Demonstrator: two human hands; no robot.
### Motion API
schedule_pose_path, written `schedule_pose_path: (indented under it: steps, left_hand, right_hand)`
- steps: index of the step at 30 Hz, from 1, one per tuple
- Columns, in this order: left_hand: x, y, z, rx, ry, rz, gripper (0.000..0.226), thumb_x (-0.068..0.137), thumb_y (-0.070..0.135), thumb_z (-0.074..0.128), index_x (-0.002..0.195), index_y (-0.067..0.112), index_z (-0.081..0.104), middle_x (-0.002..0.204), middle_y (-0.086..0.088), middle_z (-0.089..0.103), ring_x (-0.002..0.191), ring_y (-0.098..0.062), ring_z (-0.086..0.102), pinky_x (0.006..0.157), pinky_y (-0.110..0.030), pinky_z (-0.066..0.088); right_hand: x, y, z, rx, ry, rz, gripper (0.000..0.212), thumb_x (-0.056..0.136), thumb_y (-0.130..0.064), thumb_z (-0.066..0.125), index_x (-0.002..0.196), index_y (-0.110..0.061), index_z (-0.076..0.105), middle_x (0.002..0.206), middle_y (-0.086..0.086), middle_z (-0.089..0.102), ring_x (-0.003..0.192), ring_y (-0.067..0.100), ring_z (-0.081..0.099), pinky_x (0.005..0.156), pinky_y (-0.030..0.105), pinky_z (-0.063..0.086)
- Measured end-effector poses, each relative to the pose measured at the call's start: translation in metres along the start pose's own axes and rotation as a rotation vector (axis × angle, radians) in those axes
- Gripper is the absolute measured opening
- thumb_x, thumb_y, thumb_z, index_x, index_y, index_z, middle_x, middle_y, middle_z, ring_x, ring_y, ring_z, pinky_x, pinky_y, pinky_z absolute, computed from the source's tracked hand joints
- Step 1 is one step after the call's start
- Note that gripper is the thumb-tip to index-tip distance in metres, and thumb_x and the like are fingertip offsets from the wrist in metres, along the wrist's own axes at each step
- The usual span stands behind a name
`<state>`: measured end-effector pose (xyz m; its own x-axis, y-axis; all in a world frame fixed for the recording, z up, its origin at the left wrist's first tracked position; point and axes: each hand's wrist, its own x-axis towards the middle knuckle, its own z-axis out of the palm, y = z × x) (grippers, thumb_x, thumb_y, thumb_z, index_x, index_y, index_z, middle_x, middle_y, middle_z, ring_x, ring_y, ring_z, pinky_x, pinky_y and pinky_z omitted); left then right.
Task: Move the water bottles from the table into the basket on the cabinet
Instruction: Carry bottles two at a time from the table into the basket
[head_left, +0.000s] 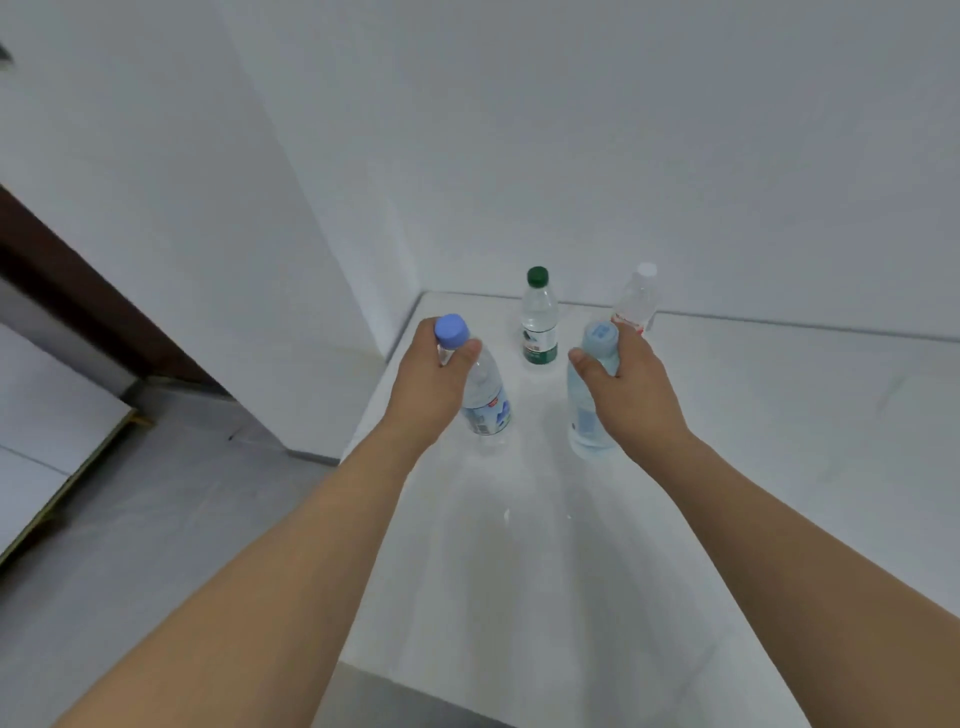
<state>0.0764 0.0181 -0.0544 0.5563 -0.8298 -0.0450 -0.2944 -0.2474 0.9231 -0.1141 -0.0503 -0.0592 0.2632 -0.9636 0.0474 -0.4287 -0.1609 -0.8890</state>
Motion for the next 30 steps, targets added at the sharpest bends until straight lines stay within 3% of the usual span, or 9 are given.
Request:
schedule_pose_path:
  steps: [6,11,17,22,26,30]
  left_hand:
    - [-0.037,0.005,-0.135,0.016,0.214,-0.014,0.025,0.097,0.033,0.057,0.118,0.022,0.05,0.1,0.0,0.059,0.085,-0.015,0.056,0.068,-0.025,0.044]
    - [-0.077,-0.007,-0.254,0.019,0.384,-0.058,0.023,0.094,0.031,0.061,0.109,0.015,0.055,0.088,0.001,0.057,0.077,-0.014,0.053,0.072,-0.03,0.045]
    - [-0.133,-0.04,-0.401,0.036,0.537,-0.118,0.024,0.094,0.033,0.061,0.111,0.019,0.055,0.1,0.0,0.064,0.09,-0.017,0.061,0.084,-0.035,0.051]
    - [-0.172,-0.075,-0.516,0.082,0.64,-0.169,0.021,0.094,0.034,0.061,0.109,0.02,0.054,0.09,0.003,0.059,0.08,-0.014,0.058,0.069,-0.026,0.046]
    - [-0.194,-0.103,-0.591,0.095,0.729,-0.193,0.024,0.094,0.032,0.061,0.111,0.016,0.054,0.098,-0.008,0.063,0.08,-0.015,0.056,0.073,-0.029,0.048]
    - [-0.203,-0.122,-0.65,0.102,0.803,-0.202,0.022,0.096,0.029,0.06,0.112,0.015,0.053,0.094,0.0,0.06,0.077,-0.011,0.055,0.066,-0.023,0.044]
  right_hand:
    - [-0.019,-0.105,0.073,0.025,-0.206,-0.188,0.033,0.095,-0.037,0.054,0.123,-0.02,0.053,0.115,-0.004,0.057,0.104,0.016,0.054,0.086,0.03,0.04]
    - [-0.053,-0.191,0.156,0.05,-0.409,-0.303,0.032,0.095,-0.04,0.054,0.121,-0.022,0.053,0.114,-0.005,0.058,0.104,0.018,0.056,0.092,0.036,0.047]
    - [-0.109,-0.285,0.275,0.116,-0.581,-0.418,0.029,0.094,-0.038,0.056,0.116,-0.02,0.055,0.109,-0.003,0.06,0.099,0.017,0.058,0.09,0.033,0.047]
    - [-0.16,-0.354,0.38,0.153,-0.688,-0.466,0.026,0.093,-0.038,0.058,0.11,-0.018,0.057,0.101,-0.003,0.061,0.094,0.017,0.059,0.083,0.031,0.048]
    - [-0.196,-0.399,0.449,0.198,-0.761,-0.484,0.029,0.093,-0.04,0.058,0.113,-0.02,0.055,0.103,-0.004,0.061,0.098,0.017,0.06,0.088,0.035,0.049]
    - [-0.219,-0.435,0.507,0.191,-0.81,-0.519,0.029,0.093,-0.042,0.057,0.117,-0.025,0.054,0.102,-0.009,0.06,0.097,0.014,0.059,0.083,0.032,0.048]
